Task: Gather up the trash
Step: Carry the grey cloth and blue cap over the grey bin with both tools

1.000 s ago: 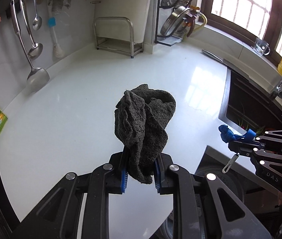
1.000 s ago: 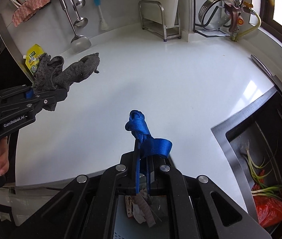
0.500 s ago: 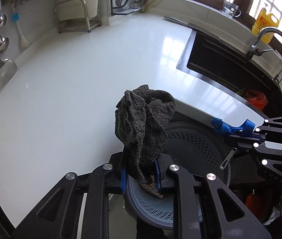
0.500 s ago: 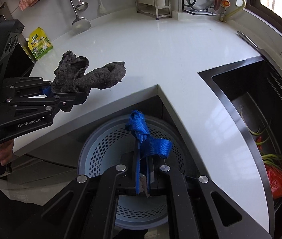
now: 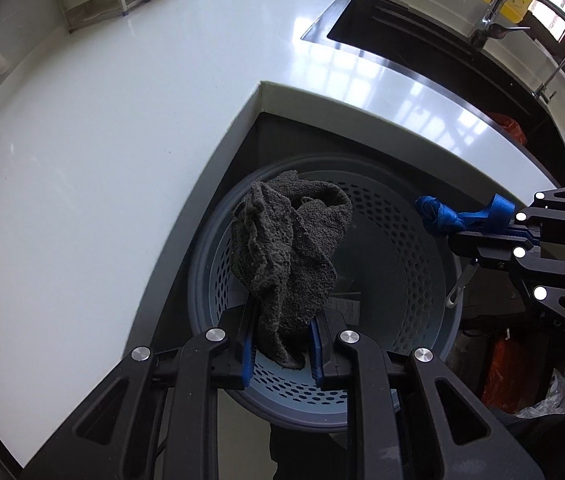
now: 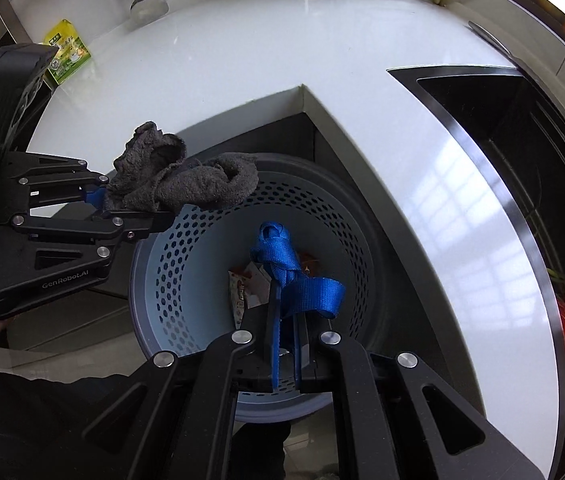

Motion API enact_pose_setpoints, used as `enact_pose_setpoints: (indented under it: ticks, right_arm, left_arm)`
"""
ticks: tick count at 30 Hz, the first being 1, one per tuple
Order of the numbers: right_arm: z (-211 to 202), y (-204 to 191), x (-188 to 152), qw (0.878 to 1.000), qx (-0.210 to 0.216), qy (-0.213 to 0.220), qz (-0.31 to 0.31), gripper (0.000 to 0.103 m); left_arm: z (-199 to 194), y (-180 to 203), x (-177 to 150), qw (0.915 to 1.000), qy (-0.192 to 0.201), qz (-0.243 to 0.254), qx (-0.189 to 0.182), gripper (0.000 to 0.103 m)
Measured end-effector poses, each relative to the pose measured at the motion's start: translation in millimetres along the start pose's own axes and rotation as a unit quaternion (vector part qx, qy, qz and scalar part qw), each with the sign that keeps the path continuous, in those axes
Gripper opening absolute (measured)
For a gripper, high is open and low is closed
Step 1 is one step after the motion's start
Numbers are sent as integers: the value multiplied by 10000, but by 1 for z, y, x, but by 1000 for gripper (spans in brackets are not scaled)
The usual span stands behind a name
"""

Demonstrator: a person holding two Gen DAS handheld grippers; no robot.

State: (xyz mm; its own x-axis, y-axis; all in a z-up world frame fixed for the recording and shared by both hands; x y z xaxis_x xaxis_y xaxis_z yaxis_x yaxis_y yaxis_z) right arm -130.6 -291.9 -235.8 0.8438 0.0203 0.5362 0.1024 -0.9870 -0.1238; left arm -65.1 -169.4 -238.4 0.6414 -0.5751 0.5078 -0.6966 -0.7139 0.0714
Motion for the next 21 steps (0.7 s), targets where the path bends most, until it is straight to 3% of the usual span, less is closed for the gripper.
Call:
enact_pose_setpoints:
  ticks: [21]
  right_arm:
    - [42, -7, -34, 9984, -1, -548, -144, 4]
  left_arm:
    - [42, 0, -36, 9981, -596, 123, -59, 21]
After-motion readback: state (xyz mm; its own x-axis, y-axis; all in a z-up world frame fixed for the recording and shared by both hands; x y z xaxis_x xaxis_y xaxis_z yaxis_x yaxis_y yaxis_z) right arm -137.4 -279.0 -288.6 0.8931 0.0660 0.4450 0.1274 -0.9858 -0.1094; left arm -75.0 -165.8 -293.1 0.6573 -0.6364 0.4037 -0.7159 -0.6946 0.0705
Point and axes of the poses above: each gripper's, at about its wrist camera, not at the fingertips, and z roughly the way its jaws point, y to its right, x to its top, the point moved 5 cm from there along z, roughly the way its jaws point, and after that the axes turned 12 degrees about y, right-handed, at the moved point
